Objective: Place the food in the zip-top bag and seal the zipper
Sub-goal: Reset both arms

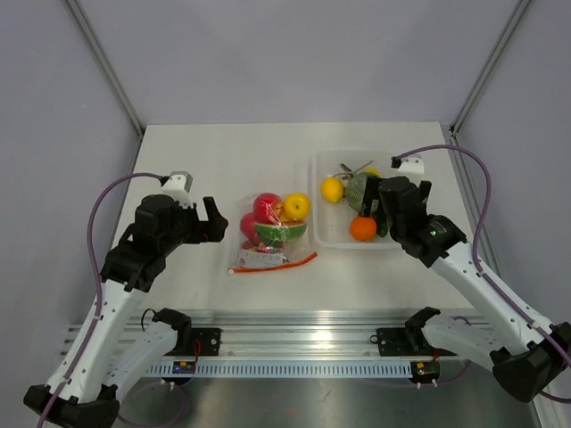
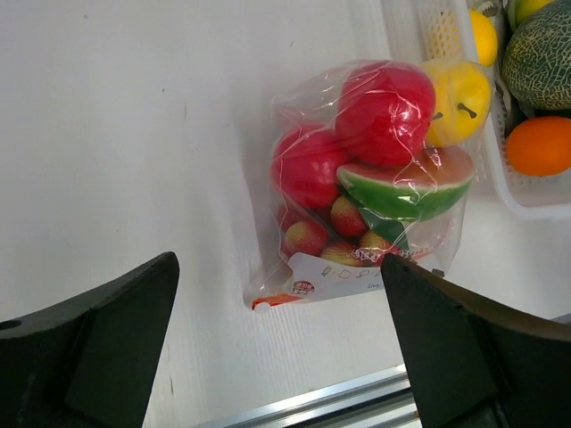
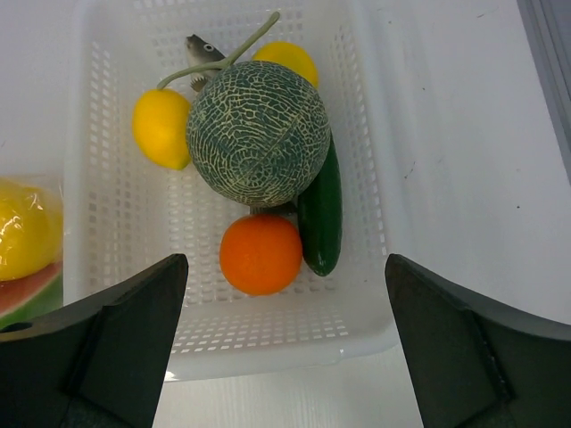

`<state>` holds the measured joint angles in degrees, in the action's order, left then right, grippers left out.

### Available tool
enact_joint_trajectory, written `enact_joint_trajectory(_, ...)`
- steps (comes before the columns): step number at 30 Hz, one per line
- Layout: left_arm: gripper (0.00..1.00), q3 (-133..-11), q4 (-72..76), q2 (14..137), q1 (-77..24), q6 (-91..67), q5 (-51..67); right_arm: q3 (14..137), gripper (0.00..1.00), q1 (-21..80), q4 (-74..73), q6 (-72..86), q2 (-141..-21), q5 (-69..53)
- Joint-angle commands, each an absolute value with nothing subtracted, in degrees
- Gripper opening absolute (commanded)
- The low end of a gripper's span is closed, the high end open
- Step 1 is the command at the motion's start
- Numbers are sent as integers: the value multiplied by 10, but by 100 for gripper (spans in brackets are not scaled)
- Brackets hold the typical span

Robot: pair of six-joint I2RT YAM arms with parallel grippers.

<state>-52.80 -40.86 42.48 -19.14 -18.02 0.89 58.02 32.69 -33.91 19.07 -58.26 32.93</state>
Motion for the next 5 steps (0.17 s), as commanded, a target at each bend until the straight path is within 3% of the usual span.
enact_joint_trajectory(1,99,-520,-386,425,-192,-179,5,574,99,327,-352,214,-562,373)
enact_joint_trajectory(5,99,-522,-381,432,-192,-178,10,571,99,326,-361,240,-558,394)
